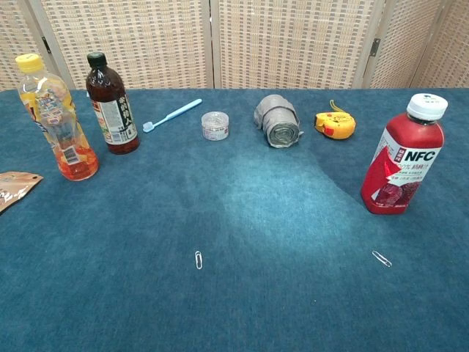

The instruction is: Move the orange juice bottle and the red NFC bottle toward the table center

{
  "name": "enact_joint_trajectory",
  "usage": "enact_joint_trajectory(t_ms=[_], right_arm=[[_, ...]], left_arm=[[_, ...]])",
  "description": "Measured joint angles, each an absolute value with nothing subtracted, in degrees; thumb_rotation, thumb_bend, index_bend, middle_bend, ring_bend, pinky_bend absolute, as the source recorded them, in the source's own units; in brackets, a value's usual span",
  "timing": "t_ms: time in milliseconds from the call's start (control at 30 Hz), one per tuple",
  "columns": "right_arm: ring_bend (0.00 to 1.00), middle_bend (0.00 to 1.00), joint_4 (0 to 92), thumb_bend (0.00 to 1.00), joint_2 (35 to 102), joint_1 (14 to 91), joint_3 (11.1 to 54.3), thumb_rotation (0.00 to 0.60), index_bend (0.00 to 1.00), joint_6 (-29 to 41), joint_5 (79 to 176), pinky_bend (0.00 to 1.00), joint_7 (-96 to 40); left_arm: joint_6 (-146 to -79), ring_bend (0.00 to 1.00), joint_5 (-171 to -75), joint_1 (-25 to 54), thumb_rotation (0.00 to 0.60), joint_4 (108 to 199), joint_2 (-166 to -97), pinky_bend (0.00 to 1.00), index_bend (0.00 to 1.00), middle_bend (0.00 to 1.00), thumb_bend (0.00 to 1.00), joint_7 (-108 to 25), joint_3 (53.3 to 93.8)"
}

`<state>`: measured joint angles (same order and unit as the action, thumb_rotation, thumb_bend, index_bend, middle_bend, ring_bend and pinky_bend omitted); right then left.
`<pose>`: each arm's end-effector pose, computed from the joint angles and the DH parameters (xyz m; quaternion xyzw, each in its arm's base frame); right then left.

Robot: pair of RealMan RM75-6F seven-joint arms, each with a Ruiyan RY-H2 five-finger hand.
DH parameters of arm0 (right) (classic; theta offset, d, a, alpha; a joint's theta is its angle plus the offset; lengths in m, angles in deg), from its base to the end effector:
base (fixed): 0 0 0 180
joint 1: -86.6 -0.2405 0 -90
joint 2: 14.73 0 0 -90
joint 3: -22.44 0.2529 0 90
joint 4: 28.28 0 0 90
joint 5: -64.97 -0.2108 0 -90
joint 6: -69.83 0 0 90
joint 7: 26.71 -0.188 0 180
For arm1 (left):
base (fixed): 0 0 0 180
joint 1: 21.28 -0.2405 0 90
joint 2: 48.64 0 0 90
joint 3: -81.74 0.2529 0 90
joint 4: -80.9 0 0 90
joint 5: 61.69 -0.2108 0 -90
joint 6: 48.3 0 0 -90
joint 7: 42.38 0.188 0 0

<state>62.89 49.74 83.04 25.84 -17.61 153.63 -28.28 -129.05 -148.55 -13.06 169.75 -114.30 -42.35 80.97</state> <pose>-0.3046 -0.2198 0.1620 0.5911 -0.3733 0.4103 0.5856 -0.3118 0.2355 0.1338 -0.6362 -0.3874 -0.3639 0.5592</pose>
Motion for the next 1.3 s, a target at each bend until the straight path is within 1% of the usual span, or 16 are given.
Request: enact_joint_trajectory(t_ms=[200, 533, 667, 833, 967, 1033, 1167, 1300], right_arm=[[0.34, 0.39, 63.2, 0.13, 49.7, 83.0, 25.7, 0.6, 0.36, -17.7, 153.9, 0.42, -28.1], [0.34, 0.39, 63.2, 0.13, 49.6, 83.3, 25.8, 0.6, 0.36, -18.3, 154.1, 0.42, -28.6], [0.34, 0.39, 63.6, 0.13, 49.5, 83.5, 25.7, 0.6, 0.36, -18.7, 154.3, 0.42, -28.6], [0.34, 0.39, 64.1, 0.13, 49.2, 83.8, 25.7, 0.6, 0.36, -19.6, 154.7, 0.42, -28.5], [0.34, 0.39, 64.4, 0.13, 49.0, 84.1, 25.6, 0.6, 0.36, -19.8, 154.9, 0.42, -28.4], [0.34, 0.39, 64.5, 0.13, 48.9, 84.1, 25.6, 0.6, 0.36, -19.9, 154.9, 0.42, -28.4], [0.34, 0.39, 64.8, 0.13, 48.8, 84.3, 25.6, 0.6, 0.36, -20.3, 155.1, 0.42, -28.3], [0.34, 0.39, 64.9, 0.13, 48.6, 84.4, 25.7, 0.6, 0.36, -20.6, 155.0, 0.42, -28.4]], left_arm=[[-128.6, 0.47, -147.9, -13.1, 0.6, 169.5, -114.4, 0.66, 0.59, 0.55, 0.13, -43.0, 80.9], [-128.1, 0.47, -147.3, -12.9, 0.6, 169.2, -114.5, 0.66, 0.55, 0.55, 0.13, -43.4, 80.8], [-128.5, 0.47, -147.5, -12.9, 0.6, 169.8, -114.4, 0.66, 0.52, 0.55, 0.13, -42.9, 80.7], [-128.4, 0.47, -147.2, -12.9, 0.6, 170.2, -114.4, 0.66, 0.46, 0.54, 0.13, -42.6, 80.7], [-128.4, 0.46, -147.6, -12.5, 0.6, 170.5, -114.6, 0.65, 0.4, 0.47, 0.13, -43.1, 80.3], [-128.2, 0.44, -147.5, -12.0, 0.6, 170.6, -114.7, 0.63, 0.36, 0.43, 0.13, -43.7, 79.9], [-126.6, 0.34, -146.3, -10.5, 0.6, 171.1, -115.1, 0.55, 0.28, 0.33, 0.13, -44.7, 78.4], [-123.9, 0.24, -144.2, -8.8, 0.6, 171.9, -115.3, 0.48, 0.16, 0.22, 0.13, -44.8, 77.1]])
